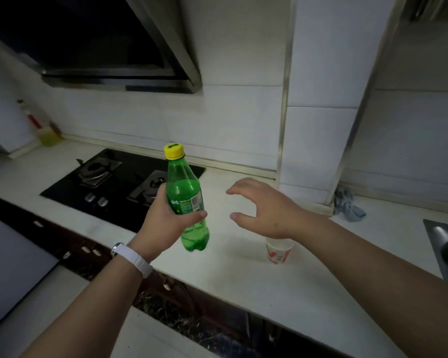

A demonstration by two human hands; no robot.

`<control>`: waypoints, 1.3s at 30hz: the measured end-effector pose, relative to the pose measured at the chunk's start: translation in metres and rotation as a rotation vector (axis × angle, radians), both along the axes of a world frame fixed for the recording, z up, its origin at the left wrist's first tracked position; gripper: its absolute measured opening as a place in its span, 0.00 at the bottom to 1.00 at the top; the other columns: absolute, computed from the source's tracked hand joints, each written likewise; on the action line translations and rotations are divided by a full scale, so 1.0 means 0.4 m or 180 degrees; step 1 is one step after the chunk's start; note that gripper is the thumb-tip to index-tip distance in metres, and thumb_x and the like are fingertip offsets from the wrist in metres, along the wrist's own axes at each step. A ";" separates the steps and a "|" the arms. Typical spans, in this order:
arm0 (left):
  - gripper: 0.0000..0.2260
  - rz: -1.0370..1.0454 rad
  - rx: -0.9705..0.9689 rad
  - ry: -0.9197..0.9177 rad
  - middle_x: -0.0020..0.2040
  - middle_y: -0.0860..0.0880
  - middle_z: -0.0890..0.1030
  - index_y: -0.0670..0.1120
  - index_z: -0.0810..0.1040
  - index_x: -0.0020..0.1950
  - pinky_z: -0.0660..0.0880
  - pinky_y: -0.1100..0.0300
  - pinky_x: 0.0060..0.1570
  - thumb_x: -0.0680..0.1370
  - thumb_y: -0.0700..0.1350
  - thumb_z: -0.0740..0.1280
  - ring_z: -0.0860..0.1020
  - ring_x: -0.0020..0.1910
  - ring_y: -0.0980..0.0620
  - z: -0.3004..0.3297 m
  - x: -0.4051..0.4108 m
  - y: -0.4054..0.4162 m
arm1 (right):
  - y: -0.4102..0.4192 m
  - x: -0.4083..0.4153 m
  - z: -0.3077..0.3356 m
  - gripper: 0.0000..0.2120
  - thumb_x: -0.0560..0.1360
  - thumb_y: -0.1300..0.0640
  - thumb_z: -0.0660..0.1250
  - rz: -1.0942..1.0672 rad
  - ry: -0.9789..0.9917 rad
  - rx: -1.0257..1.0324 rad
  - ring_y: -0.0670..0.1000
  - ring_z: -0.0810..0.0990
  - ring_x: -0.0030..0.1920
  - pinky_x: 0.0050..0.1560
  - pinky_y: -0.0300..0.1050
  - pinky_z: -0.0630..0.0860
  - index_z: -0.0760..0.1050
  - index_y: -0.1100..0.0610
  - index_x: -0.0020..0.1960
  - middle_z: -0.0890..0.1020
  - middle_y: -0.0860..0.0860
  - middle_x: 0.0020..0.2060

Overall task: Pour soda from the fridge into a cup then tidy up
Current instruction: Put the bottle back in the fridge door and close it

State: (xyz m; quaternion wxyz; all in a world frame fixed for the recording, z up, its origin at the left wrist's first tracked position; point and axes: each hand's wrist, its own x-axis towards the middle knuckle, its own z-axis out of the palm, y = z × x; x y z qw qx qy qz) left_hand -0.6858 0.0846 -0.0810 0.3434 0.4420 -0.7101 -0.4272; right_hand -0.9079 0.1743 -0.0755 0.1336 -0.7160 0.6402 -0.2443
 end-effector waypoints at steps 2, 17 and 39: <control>0.29 0.0132 -0.0046 0.0023 0.50 0.52 0.81 0.50 0.70 0.61 0.74 0.66 0.38 0.66 0.40 0.80 0.81 0.45 0.56 0.015 0.057 -0.014 | -0.034 0.047 0.011 0.25 0.76 0.42 0.64 0.0168 0.0200 -0.0032 0.44 0.65 0.67 0.63 0.40 0.64 0.65 0.45 0.71 0.67 0.42 0.69; 0.29 0.0965 -0.0181 0.0286 0.52 0.51 0.83 0.52 0.73 0.62 0.81 0.51 0.50 0.65 0.45 0.82 0.83 0.49 0.53 0.065 0.605 -0.157 | -0.339 0.553 0.059 0.26 0.75 0.41 0.63 0.1139 0.0656 -0.0208 0.46 0.64 0.70 0.68 0.45 0.64 0.65 0.45 0.72 0.67 0.44 0.70; 0.28 0.2391 -0.0233 0.0590 0.53 0.52 0.82 0.55 0.72 0.59 0.79 0.58 0.47 0.66 0.40 0.80 0.82 0.50 0.55 0.036 1.149 -0.334 | -0.739 1.119 0.025 0.25 0.76 0.42 0.63 0.2458 0.0387 -0.0154 0.43 0.64 0.68 0.67 0.42 0.64 0.66 0.46 0.71 0.67 0.41 0.68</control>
